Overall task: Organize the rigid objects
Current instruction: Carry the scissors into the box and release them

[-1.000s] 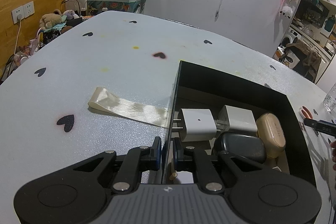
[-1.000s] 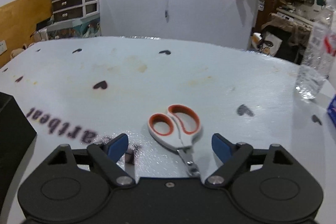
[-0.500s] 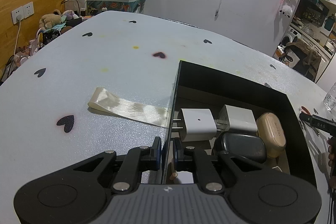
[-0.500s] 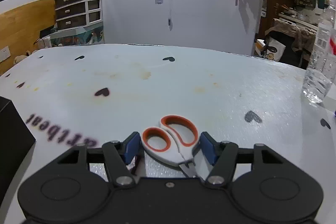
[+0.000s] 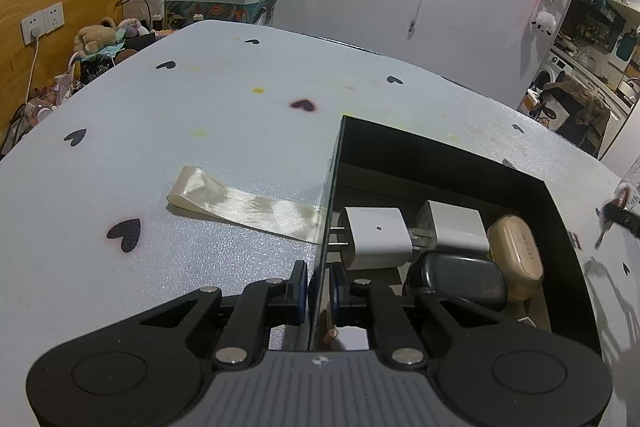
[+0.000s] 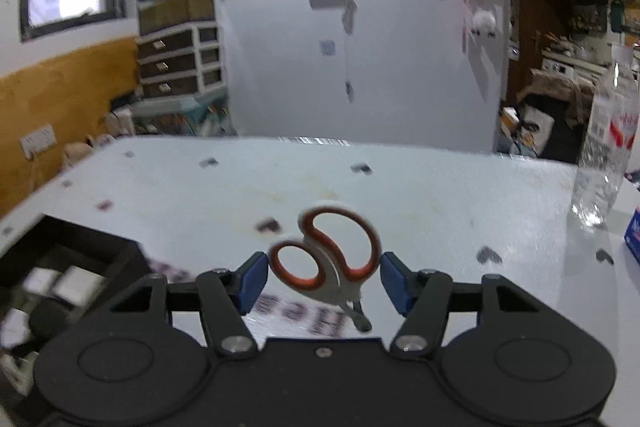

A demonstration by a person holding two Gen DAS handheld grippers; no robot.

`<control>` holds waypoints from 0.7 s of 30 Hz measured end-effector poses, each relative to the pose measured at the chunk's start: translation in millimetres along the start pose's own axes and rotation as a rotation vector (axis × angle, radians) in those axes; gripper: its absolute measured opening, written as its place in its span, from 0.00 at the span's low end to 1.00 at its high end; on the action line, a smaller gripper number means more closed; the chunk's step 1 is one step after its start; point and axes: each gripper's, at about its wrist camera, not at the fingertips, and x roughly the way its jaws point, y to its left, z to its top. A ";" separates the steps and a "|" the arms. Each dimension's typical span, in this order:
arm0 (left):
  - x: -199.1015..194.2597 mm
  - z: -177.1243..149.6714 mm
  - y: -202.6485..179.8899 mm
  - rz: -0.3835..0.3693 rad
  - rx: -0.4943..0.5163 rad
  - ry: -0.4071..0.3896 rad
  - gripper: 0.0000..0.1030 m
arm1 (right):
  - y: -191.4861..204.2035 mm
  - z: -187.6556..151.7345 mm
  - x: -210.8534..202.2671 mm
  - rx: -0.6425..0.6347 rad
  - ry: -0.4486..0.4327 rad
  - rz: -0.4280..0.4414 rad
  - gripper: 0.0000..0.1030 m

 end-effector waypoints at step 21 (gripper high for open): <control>-1.3 1.2 1.5 -0.018 -0.005 -0.005 0.11 | 113.1 14.6 -48.4 -0.075 0.107 0.438 0.60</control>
